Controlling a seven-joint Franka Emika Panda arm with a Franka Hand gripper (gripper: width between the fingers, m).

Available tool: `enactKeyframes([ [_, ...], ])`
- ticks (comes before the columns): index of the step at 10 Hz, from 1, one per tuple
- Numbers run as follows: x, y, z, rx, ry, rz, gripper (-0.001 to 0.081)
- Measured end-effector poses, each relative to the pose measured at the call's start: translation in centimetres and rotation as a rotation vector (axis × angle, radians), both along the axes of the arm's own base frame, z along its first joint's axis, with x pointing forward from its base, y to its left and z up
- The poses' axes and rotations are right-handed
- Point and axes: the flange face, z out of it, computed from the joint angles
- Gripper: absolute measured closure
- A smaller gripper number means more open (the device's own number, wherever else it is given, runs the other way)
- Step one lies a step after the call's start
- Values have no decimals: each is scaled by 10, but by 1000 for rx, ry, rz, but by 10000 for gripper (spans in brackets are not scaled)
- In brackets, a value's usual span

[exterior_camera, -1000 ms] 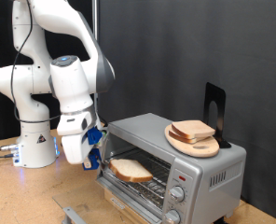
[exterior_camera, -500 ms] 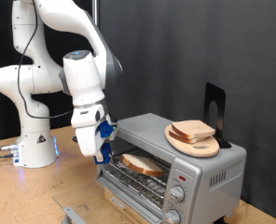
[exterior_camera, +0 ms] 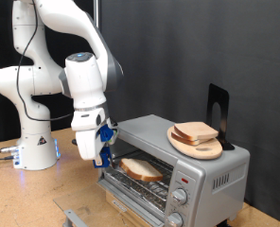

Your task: Make a piece of toast with the oven

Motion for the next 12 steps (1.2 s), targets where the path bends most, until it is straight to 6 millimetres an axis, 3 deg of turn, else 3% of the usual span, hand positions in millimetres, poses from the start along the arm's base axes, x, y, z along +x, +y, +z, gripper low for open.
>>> enactKeyframes([
  [7,-22,-34,-14,-1,38,9,421],
  [12,-28,-47,-4,36,-6,-6,421],
])
